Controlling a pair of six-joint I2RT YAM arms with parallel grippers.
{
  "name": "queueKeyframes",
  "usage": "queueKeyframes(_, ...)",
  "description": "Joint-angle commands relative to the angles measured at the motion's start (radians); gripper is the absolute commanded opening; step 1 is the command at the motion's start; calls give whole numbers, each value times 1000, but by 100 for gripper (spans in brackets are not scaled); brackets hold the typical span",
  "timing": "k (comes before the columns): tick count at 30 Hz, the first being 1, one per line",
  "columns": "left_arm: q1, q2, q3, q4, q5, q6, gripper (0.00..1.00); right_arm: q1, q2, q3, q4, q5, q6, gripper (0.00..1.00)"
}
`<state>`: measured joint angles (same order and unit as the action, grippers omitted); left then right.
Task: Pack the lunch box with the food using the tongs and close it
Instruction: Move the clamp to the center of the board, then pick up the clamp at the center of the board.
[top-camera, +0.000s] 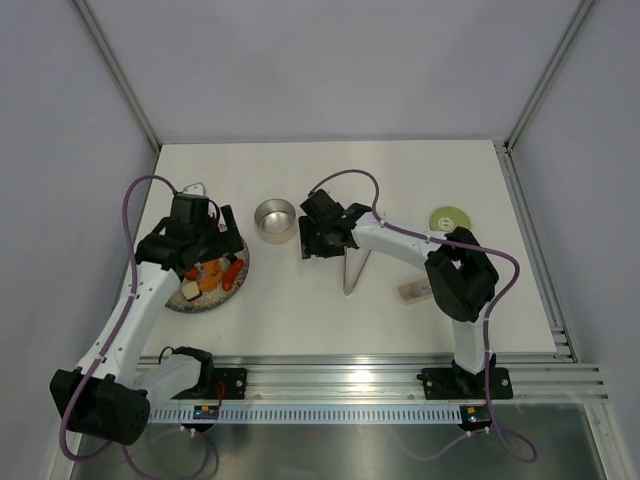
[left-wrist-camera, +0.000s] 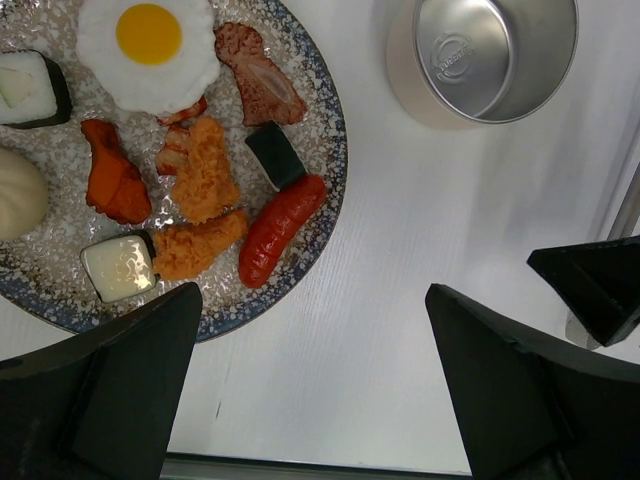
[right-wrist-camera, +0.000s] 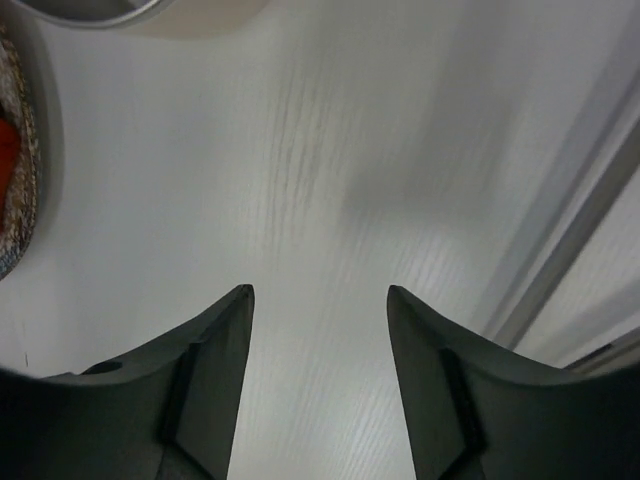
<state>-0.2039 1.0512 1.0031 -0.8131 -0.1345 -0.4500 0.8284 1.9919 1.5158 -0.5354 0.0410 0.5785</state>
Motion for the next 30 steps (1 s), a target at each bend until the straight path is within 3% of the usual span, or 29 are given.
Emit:
queueKeyframes(1, -53, 0, 0, 31, -7, 16, 99, -49, -161, -29, -34, 132, -25, 65)
queueKeyframes(2, -99, 10, 11, 29, -26, 10, 99, -96, -212, -122, -22, 129, -19, 68)
queueKeyframes(10, -313, 138, 48, 83, -28, -59, 99, -325, -416, -376, -26, 142, -16, 71)
queueKeyframes(12, -395, 177, 80, 97, -40, -79, 99, -376, -477, -417, -21, 131, -6, 78)
queueKeyframes(16, -534, 344, 181, 107, -70, -124, 99, -460, -565, -488, -37, 129, -9, 97)
queueKeyframes(21, -684, 593, 385, 95, -120, -139, 99, -549, -668, -505, -93, 154, -42, 100)
queueKeyframes(23, -692, 721, 493, 78, -102, -141, 99, -578, -699, -506, -116, 166, -51, 100)
queueKeyframes(30, -697, 929, 659, 107, -70, -115, 99, -624, -826, -516, -178, 200, -74, 99)
